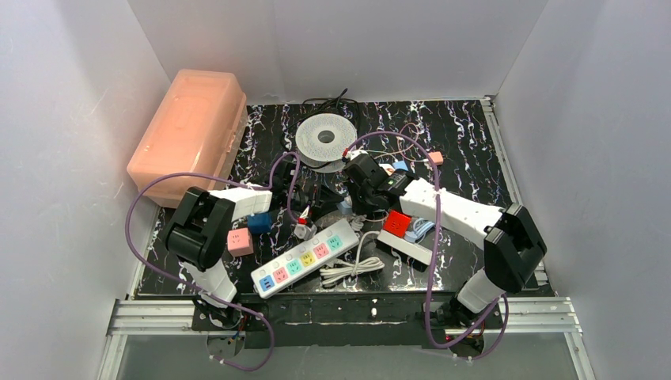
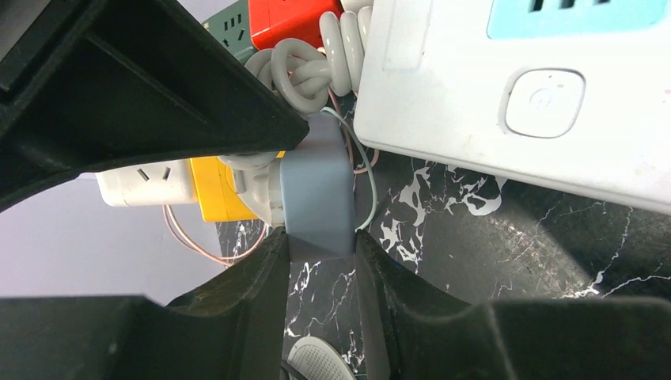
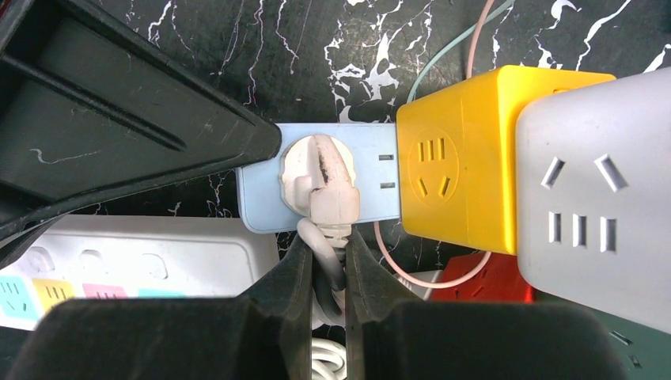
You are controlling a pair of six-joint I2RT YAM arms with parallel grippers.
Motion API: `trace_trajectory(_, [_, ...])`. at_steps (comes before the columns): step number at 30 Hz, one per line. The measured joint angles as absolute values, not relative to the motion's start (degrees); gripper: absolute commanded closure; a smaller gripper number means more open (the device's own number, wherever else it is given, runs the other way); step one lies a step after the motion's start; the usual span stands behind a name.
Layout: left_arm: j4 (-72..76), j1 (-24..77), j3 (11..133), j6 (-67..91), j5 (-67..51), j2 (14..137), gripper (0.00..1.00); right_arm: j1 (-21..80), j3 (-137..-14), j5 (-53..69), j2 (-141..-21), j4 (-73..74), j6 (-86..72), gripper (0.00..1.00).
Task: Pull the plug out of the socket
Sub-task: Remove the plug from the socket.
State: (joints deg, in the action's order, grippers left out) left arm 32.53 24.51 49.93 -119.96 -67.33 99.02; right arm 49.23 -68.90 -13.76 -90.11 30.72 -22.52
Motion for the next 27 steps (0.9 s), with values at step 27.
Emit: trace_trajectory(27, [29.1,25.9,52.0,-120.4,-64.0,108.0,1.0,47.3,-69.7,-19.3,-83.7,26.9,-20.0,0.99])
